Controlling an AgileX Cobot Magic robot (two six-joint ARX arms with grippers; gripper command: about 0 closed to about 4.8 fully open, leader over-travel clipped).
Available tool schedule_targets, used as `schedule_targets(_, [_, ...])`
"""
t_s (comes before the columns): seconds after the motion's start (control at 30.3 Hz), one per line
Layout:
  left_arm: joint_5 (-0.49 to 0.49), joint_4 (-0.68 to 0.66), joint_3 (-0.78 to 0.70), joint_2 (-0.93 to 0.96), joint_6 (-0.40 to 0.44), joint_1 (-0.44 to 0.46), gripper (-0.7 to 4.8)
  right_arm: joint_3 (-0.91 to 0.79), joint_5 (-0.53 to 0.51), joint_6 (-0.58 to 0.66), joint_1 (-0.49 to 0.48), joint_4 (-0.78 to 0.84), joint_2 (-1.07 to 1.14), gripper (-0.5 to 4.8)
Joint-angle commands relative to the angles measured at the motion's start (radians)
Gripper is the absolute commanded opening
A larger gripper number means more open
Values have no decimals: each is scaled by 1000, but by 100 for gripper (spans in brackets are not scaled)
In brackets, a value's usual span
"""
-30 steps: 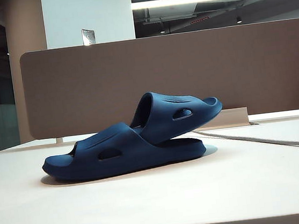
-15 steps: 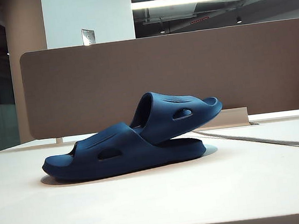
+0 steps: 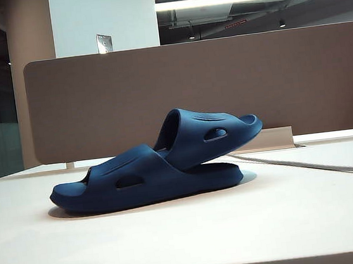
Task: Interlock the pair of blue slippers on the table with their fronts facing up.
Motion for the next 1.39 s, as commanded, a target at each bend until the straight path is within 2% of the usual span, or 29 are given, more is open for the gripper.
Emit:
schedule_targets(0.03, [1,7,2,0,-3,0,19,-1,1,-3,1,5,1,8])
schedule_targets(0.5, [1,3,2,-12,-3,-16,21,-1,1,4,1,14,0,9])
schedule_targets(0.76, [-3,-43,2,-268,-3,-15,21,-1,1,4,1,20,0,9])
schedule_targets(1.39, [-3,-55,2,-428,-3,-15,21,-1,1,4,0,20,0,9])
